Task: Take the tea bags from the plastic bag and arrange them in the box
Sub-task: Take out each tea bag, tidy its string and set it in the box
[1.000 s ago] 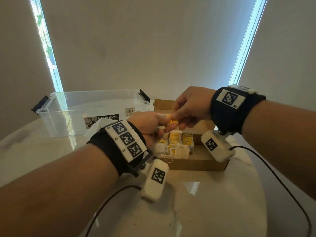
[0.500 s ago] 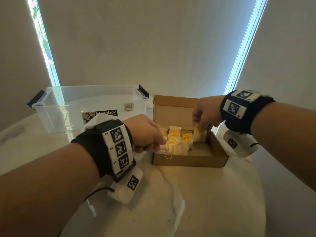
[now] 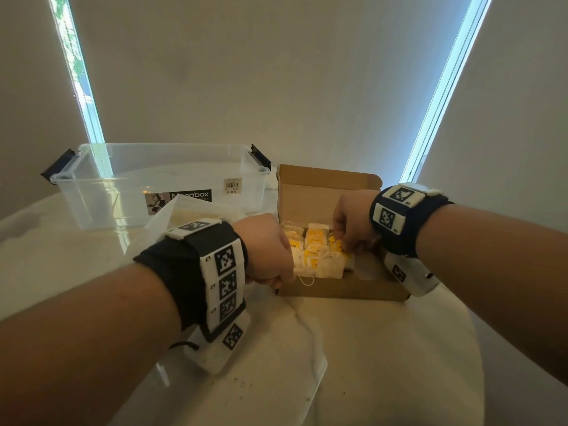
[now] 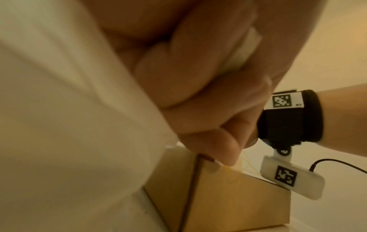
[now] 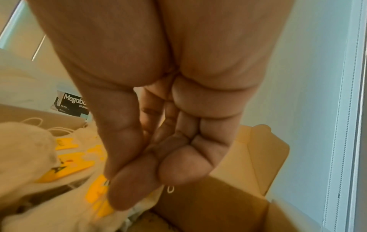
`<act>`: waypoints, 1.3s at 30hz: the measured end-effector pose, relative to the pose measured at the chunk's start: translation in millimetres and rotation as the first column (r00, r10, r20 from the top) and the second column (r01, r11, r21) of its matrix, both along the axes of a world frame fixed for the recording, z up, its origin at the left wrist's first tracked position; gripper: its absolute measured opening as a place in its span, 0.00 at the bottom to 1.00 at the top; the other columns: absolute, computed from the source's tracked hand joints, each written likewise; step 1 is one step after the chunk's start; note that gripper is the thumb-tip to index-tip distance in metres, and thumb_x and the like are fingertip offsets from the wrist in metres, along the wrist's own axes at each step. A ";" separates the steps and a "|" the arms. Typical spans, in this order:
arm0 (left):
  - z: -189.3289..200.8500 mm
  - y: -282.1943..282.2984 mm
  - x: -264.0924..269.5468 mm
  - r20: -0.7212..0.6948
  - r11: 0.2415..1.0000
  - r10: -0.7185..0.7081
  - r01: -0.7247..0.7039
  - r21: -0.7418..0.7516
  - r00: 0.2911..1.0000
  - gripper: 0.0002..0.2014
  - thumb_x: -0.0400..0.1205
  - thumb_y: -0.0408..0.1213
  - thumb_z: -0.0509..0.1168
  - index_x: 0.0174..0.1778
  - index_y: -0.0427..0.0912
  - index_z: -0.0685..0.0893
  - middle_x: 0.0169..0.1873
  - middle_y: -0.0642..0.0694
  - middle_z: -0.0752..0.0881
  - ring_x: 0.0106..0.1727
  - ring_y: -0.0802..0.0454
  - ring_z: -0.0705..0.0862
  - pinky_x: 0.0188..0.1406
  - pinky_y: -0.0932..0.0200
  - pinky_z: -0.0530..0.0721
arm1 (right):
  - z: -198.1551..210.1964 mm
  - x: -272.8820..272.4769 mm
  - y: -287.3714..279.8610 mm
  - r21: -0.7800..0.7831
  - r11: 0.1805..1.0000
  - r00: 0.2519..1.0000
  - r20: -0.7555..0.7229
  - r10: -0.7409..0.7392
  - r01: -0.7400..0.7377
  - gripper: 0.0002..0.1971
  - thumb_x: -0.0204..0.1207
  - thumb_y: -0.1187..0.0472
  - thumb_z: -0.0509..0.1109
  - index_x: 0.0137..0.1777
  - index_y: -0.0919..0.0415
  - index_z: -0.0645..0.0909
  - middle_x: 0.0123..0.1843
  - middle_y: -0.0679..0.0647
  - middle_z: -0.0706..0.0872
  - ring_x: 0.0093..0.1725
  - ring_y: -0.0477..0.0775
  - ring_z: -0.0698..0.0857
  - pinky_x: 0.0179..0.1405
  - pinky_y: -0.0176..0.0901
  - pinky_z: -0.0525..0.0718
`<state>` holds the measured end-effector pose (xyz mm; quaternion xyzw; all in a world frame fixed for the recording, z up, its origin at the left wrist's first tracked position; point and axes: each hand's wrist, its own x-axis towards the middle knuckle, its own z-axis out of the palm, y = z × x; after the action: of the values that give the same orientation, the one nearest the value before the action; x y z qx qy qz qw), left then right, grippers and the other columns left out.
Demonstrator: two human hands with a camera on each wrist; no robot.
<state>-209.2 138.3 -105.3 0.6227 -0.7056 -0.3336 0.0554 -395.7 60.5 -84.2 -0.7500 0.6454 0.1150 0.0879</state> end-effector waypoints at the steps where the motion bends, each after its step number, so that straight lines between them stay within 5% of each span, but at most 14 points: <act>1: -0.3 -0.1 0.0 0.001 1.000 -0.005 0.005 0.004 1.000 0.10 0.80 0.38 0.74 0.54 0.39 0.90 0.36 0.44 0.89 0.26 0.54 0.79 0.19 0.65 0.75 | 0.2 0.6 -1.3 -0.010 1.000 1.000 -0.002 -0.004 0.004 0.07 0.73 0.61 0.82 0.50 0.57 0.90 0.44 0.50 0.92 0.35 0.44 0.87 0.42 0.38 0.90; 6: -2.2 -1.3 0.6 0.012 0.999 -0.032 0.032 0.007 0.999 0.10 0.81 0.38 0.72 0.57 0.39 0.89 0.41 0.44 0.90 0.31 0.54 0.82 0.23 0.65 0.77 | -0.8 5.3 -5.9 -0.042 0.999 0.999 -0.047 -0.005 0.003 0.09 0.71 0.58 0.83 0.50 0.57 0.91 0.46 0.51 0.92 0.44 0.49 0.89 0.55 0.50 0.91; 10: -2.8 -3.2 1.6 0.021 0.997 -0.054 0.055 -0.048 0.998 0.09 0.80 0.37 0.73 0.55 0.40 0.90 0.36 0.48 0.90 0.29 0.57 0.84 0.22 0.67 0.80 | -1.1 6.5 -6.1 -0.039 0.999 0.998 -0.060 0.004 -0.006 0.11 0.71 0.57 0.83 0.51 0.59 0.91 0.48 0.53 0.93 0.51 0.53 0.91 0.56 0.53 0.91; 16: 8.7 -5.0 12.7 -0.273 0.987 0.122 -0.089 0.130 0.954 0.09 0.77 0.37 0.75 0.47 0.35 0.89 0.33 0.42 0.87 0.26 0.51 0.77 0.22 0.62 0.72 | 8.9 1.8 -4.3 -0.106 0.993 0.996 -0.073 -0.053 0.045 0.09 0.70 0.58 0.82 0.49 0.57 0.90 0.47 0.52 0.93 0.49 0.53 0.91 0.53 0.52 0.93; 18: 14.9 -7.5 14.4 -0.480 0.947 0.292 -0.179 0.268 0.827 0.08 0.82 0.37 0.70 0.48 0.34 0.85 0.28 0.44 0.83 0.21 0.55 0.74 0.15 0.65 0.72 | 18.5 -0.9 -0.8 -0.123 0.989 0.995 -0.032 -0.090 0.086 0.07 0.70 0.62 0.81 0.48 0.58 0.89 0.46 0.54 0.93 0.45 0.54 0.92 0.49 0.54 0.93; 20: 23.1 -8.0 14.3 -0.648 0.881 0.452 -0.196 0.430 0.613 0.09 0.85 0.38 0.64 0.51 0.34 0.80 0.29 0.42 0.82 0.22 0.55 0.76 0.14 0.67 0.77 | 30.4 -3.2 4.5 -0.120 0.980 0.984 0.101 -0.149 0.161 0.05 0.74 0.65 0.79 0.48 0.62 0.87 0.43 0.58 0.92 0.38 0.57 0.94 0.45 0.55 0.94; 24: 28.2 -10.5 7.1 -0.786 0.816 0.579 -0.162 0.555 0.218 0.13 0.85 0.36 0.57 0.59 0.30 0.77 0.50 0.31 0.81 0.40 0.43 0.84 0.29 0.55 0.89 | 54.1 0.2 16.3 -0.188 0.963 0.951 0.279 -0.135 0.192 0.08 0.76 0.59 0.79 0.45 0.63 0.86 0.37 0.57 0.91 0.27 0.52 0.92 0.33 0.46 0.92; 28: 26.9 -11.3 -4.6 -0.815 0.812 0.579 -0.071 0.579 -0.024 0.17 0.84 0.32 0.53 0.66 0.28 0.72 0.61 0.24 0.76 0.55 0.31 0.84 0.42 0.44 0.92 | 64.9 16.9 34.4 -0.077 0.985 0.857 0.506 -0.095 0.155 0.13 0.81 0.52 0.75 0.46 0.63 0.88 0.35 0.55 0.92 0.28 0.53 0.90 0.32 0.44 0.88; 34: 24.2 -17.6 -14.9 -0.857 0.844 0.513 -0.156 0.513 -0.043 0.28 0.80 0.20 0.48 0.78 0.32 0.67 0.61 0.26 0.81 0.50 0.37 0.88 0.38 0.48 0.92 | 63.6 38.7 50.6 0.138 0.978 0.735 0.645 -0.208 0.155 0.20 0.84 0.46 0.69 0.57 0.66 0.83 0.41 0.61 0.90 0.31 0.57 0.90 0.36 0.48 0.89; 39: 25.0 -19.7 -18.2 -0.884 0.860 0.468 -0.240 0.451 0.018 0.36 0.65 0.15 0.51 0.73 0.30 0.75 0.65 0.28 0.81 0.57 0.36 0.86 0.40 0.47 0.92 | 60.1 39.9 54.5 0.190 0.974 0.673 0.706 -0.222 0.121 0.12 0.81 0.61 0.74 0.59 0.68 0.82 0.48 0.67 0.92 0.38 0.60 0.93 0.40 0.50 0.92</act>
<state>-227.5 118.6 -80.3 0.4038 -0.2787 -0.6914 0.5303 -355.8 115.0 -24.1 -0.6633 0.6173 -0.1573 0.3928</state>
